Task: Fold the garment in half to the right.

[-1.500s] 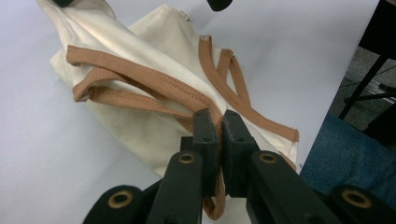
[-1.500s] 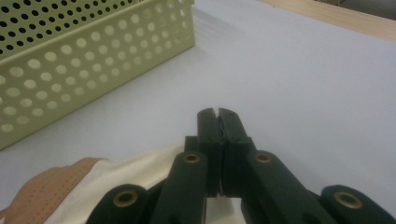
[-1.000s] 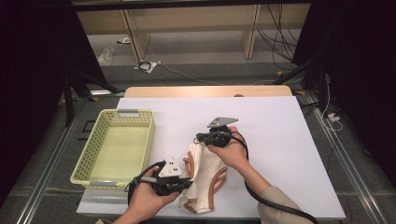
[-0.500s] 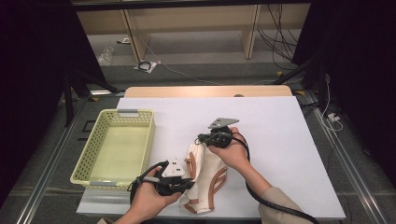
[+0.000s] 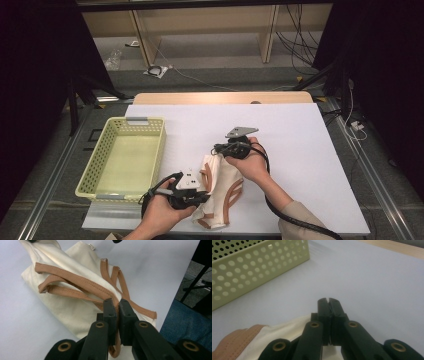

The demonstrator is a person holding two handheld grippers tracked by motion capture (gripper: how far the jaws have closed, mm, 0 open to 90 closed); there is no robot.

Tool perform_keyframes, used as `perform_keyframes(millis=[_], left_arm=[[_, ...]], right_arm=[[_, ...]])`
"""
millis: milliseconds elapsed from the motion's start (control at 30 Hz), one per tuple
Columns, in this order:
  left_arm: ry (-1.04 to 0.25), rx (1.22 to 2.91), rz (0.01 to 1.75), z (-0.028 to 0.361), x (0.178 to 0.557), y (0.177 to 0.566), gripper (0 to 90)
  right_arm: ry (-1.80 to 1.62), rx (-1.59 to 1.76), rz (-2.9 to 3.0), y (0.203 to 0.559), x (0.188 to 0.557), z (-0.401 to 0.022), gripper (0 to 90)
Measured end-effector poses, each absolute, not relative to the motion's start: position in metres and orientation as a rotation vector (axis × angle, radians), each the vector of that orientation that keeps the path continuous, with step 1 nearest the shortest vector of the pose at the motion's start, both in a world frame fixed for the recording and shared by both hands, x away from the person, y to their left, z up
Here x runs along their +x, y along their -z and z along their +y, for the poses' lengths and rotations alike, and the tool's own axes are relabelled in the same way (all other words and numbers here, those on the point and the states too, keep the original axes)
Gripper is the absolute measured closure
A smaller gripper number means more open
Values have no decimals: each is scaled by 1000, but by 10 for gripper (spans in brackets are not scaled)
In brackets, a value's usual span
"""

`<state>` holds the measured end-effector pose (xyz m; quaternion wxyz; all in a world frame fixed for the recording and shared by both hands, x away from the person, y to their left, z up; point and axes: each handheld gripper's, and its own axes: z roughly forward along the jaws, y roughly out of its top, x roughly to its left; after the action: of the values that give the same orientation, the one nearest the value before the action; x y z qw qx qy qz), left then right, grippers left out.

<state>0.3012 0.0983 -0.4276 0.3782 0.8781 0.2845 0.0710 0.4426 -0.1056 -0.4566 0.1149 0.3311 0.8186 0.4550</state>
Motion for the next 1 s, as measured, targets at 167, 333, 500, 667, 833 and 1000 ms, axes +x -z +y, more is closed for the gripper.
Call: perform_keyframes(millis=[167,333,500,667,833,1000], left_arm=[[-184,2251,722,96,301,428,852],[-183,2256,718,94,301,428,852],[-184,2257,716,93,301,428,852],[-182,2260,713,91,301,429,852],[-181,2264,710,91,301,429,852],[-180,2266,707,90,301,429,852]], right_arm=[[-1331,973,2400,457,442,-108,894],[-1325,975,2400,458,442,-109,895],[-1325,983,2398,458,441,-111,895],[-1322,984,2396,457,441,-113,895],[-1327,986,2394,458,441,-114,894],[-1325,988,2396,458,440,-115,894]])
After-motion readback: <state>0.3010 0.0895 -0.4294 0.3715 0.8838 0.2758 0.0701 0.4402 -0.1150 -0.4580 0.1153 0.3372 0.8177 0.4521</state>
